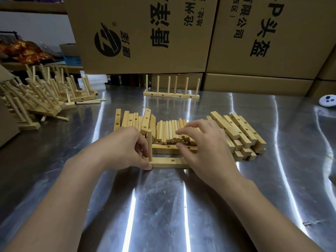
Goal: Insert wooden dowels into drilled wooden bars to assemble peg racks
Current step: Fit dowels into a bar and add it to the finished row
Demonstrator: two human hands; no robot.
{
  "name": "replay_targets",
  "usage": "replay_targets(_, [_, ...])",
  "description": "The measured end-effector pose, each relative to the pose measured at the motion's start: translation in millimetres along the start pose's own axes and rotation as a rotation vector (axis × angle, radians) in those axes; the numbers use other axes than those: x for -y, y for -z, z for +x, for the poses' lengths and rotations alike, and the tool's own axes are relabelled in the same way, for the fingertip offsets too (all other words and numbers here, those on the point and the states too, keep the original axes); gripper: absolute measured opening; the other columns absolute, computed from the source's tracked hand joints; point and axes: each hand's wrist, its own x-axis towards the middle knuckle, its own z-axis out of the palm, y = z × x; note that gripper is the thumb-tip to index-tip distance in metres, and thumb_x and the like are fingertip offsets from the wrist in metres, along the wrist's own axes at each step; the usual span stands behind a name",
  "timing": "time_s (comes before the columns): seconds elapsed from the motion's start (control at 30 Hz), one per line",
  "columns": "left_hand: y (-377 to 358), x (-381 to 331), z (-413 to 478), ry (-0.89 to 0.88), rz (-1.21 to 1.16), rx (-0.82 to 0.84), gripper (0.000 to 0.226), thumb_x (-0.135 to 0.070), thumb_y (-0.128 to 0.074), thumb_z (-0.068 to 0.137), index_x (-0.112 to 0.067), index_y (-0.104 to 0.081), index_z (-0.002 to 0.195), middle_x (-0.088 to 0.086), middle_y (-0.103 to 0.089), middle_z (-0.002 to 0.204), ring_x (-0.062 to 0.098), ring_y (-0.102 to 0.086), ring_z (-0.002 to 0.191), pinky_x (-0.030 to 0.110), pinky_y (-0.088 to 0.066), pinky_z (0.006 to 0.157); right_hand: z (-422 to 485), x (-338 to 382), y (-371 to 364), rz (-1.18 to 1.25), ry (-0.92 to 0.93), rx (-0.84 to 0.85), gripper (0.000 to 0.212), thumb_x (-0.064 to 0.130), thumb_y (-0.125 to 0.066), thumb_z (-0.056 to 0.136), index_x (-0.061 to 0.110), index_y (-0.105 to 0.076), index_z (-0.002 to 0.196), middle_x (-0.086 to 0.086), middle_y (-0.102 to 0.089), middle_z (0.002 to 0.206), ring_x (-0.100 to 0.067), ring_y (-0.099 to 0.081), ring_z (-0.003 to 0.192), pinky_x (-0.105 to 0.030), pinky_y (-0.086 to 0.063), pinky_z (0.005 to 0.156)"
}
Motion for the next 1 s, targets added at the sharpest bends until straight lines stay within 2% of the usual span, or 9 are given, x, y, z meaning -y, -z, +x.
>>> replay_targets(0.23, [-1.4, -2.4, -1.2, 0.008, 0.003, -0.002, 0.024, -0.043, -0.098, 0.069, -0.030, -0.080, 0.078, -0.014, -0.072, 0.067, -0.001, -0.064, 0.061, 0.016, -0.043, 0.055, 9.1, 12.4, -19.0, -0.075, -0.011, -0.011, 0.035, 0.032, -0.083, 0.089, 0.030, -0.078, 0.123, 0.006, -0.064, 0.128, -0.020, -0.050, 0.127, -0.040, -0.040, 0.101])
replay_targets(0.4, [-1.7, -1.1, -0.5, 0.006, -0.015, 0.010, 0.025, -0.044, -0.098, 0.070, -0.030, -0.079, 0.075, -0.014, -0.072, 0.067, -0.001, -0.065, 0.060, 0.010, -0.039, 0.048, 9.0, 5.7, -18.0, -0.126, -0.056, -0.037, 0.037, 0.037, -0.081, 0.090, 0.030, -0.076, 0.126, 0.007, -0.065, 0.130, -0.018, -0.048, 0.128, -0.038, -0.038, 0.103])
replay_targets(0.53, [-1.9, -0.4, -0.4, 0.009, -0.016, 0.007, 0.025, -0.044, -0.098, 0.070, -0.030, -0.078, 0.074, -0.013, -0.072, 0.067, -0.001, -0.065, 0.061, 0.009, -0.039, 0.046, 10.4, 1.8, -17.1, -0.136, -0.070, -0.017, 0.029, 0.032, -0.078, 0.093, 0.030, -0.079, 0.122, 0.007, -0.063, 0.134, -0.019, -0.047, 0.132, -0.038, -0.036, 0.105])
replay_targets(0.67, [-3.1, -0.9, -0.1, 0.005, -0.011, 0.002, 0.025, -0.045, -0.098, 0.070, -0.030, -0.079, 0.075, -0.013, -0.072, 0.067, -0.001, -0.065, 0.061, 0.010, -0.040, 0.047, 9.9, 0.1, -16.4, -0.138, -0.027, -0.057, 0.018, 0.028, -0.079, 0.093, 0.029, -0.083, 0.110, 0.004, -0.067, 0.129, -0.022, -0.051, 0.128, -0.039, -0.039, 0.101])
replay_targets(0.8, [-4.7, -2.2, -0.1, 0.009, 0.003, -0.002, 0.026, -0.048, -0.097, 0.069, -0.031, -0.078, 0.077, -0.014, -0.072, 0.069, 0.000, -0.065, 0.063, 0.011, -0.039, 0.049, 9.7, -1.9, -13.3, -0.120, 0.005, -0.116, 0.015, 0.031, -0.079, 0.093, 0.029, -0.083, 0.107, 0.005, -0.068, 0.125, -0.019, -0.053, 0.125, -0.037, -0.038, 0.100])
replay_targets(0.9, [-5.5, -4.0, 0.5, 0.003, 0.001, 0.005, 0.026, -0.048, -0.096, 0.072, -0.031, -0.079, 0.080, -0.013, -0.073, 0.072, 0.000, -0.065, 0.065, 0.012, -0.041, 0.051, 11.4, 0.3, -7.4, 0.041, -0.045, -0.281, 0.012, 0.032, -0.077, 0.096, 0.027, -0.081, 0.106, 0.009, -0.069, 0.114, -0.013, -0.057, 0.114, -0.033, -0.039, 0.098])
replay_targets(1.0, [-4.5, -7.4, -1.4, -0.011, -0.024, 0.013, 0.031, -0.056, -0.094, 0.070, -0.034, -0.079, 0.086, -0.013, -0.073, 0.076, 0.004, -0.067, 0.071, 0.021, -0.048, 0.059, 14.5, 4.5, 5.6, 0.525, -0.242, -0.373, 0.007, 0.032, -0.072, 0.100, 0.030, -0.078, 0.103, 0.015, -0.072, 0.100, -0.007, -0.065, 0.101, -0.031, -0.053, 0.089])
